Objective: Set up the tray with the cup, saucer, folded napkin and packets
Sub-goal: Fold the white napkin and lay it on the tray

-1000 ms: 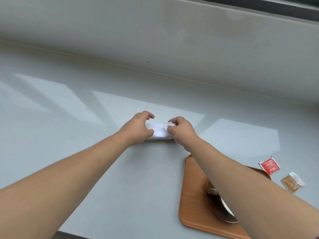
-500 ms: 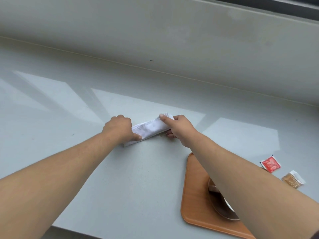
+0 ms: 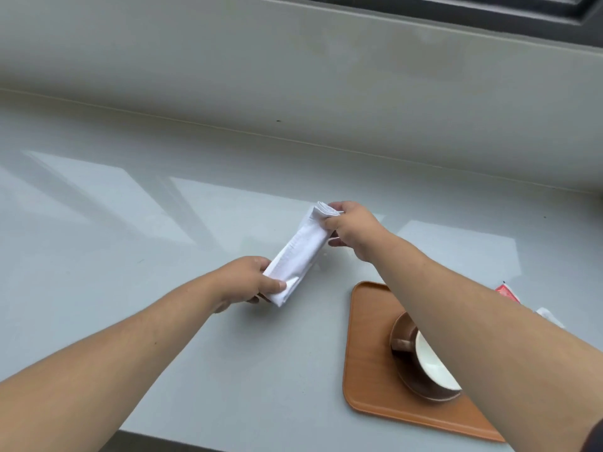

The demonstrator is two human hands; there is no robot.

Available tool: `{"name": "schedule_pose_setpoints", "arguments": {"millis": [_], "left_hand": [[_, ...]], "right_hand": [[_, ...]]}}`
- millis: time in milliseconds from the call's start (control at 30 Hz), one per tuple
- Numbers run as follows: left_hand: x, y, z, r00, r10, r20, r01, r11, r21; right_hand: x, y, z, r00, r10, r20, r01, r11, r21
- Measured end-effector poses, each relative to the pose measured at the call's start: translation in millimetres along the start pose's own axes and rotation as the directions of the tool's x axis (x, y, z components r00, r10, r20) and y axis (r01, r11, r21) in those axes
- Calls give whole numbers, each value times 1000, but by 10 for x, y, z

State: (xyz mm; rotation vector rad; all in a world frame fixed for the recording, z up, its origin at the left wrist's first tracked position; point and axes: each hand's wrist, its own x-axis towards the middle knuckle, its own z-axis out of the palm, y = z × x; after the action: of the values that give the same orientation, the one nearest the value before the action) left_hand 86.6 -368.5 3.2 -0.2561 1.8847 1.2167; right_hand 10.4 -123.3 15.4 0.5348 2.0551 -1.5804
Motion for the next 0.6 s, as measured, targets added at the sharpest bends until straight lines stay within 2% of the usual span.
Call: {"name": "schedule_pose_setpoints", "arguments": {"millis": [100,333,500,600], "left_hand": [[-64,22,291,998,-15,56,16,1000,-25],[-155,85,1020,997,-56,55,62,992,-107],[-292,20,1457,993,-96,61,102,989,-103],[-376,-43,1634,989,-135,54,138,988,-61]], "right_hand": [[-113,8,-319,997,42,69,-39,999,-36],[-335,128,-785,999,52,5,-51,988,-148],[-527,242,-952,998,54,25,-38,904,-427],[-629,306,-965,998,23,58,17,791,-611]]}}
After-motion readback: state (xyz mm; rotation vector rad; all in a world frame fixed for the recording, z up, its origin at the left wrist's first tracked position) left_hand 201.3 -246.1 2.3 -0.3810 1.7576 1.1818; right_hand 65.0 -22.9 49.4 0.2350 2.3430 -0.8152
